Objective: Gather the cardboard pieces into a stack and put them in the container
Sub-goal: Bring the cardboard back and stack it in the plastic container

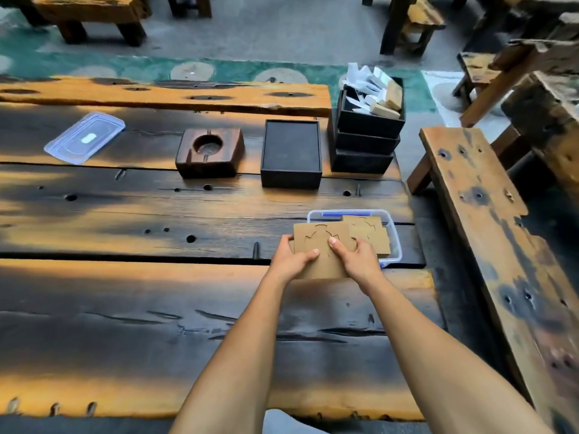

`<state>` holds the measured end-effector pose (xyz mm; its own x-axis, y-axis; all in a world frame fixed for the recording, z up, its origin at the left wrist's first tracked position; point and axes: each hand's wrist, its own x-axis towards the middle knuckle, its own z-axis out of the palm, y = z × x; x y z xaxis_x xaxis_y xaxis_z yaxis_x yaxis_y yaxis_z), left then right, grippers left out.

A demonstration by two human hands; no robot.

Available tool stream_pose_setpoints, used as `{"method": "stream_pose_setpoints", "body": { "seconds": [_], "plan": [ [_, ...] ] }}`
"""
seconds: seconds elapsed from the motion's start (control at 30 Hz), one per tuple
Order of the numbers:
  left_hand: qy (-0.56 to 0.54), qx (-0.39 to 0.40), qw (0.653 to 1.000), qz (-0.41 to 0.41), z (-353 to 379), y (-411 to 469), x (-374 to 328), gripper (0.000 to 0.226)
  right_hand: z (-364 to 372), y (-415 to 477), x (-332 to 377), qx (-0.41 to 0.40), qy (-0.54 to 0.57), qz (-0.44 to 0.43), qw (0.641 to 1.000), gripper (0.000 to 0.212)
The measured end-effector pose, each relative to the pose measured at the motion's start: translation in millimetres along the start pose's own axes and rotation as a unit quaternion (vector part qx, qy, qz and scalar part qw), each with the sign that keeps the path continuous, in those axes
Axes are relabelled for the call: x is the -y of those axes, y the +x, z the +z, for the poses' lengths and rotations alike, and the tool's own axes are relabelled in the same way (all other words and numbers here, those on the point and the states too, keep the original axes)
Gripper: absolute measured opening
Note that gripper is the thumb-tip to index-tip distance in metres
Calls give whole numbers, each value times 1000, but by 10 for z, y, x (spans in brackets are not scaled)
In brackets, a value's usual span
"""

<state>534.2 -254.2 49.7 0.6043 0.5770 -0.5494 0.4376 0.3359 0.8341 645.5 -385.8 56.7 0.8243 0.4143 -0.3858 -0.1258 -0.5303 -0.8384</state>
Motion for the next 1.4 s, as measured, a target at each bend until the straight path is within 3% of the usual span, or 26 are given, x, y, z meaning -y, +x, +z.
{"method": "stream_pose_setpoints", "body": {
  "seconds": [0.17,0.3,0.47,0.63,0.87,1.03,1.23,1.3,1.4],
  "plan": [
    [5,-22,1000,-15,511,167,-94,65,-370,266,-52,6,-13,1,1000,56],
    [-5,-36,999,-29,902,318,-120,61,-657,552,-132,5,-42,14,999,55],
    [10,-38,998,-53,1288,579,-115,57,-965,970,-258,26,-110,36,993,84],
    [14,-54,996,-67,1512,837,-127,54,-1087,1298,-258,61,-171,46,982,75],
    [98,-89,987,-93,1680,1232,-110,56,-1151,1740,-281,86,-409,13,908,58],
    [105,-106,982,-115,1825,1392,-70,55,-1162,1891,-342,132,-403,15,906,57],
    [237,-135,950,-150,1975,1442,-30,55,-1181,1904,-391,117,-409,-7,905,54],
    [214,-120,958,-146,1947,1470,6,73,-1198,1904,-393,121,-409,-9,905,58],
    [87,-87,980,-158,1851,1513,39,108,-1207,1921,-381,120,-401,-7,908,55]
  ]
}}
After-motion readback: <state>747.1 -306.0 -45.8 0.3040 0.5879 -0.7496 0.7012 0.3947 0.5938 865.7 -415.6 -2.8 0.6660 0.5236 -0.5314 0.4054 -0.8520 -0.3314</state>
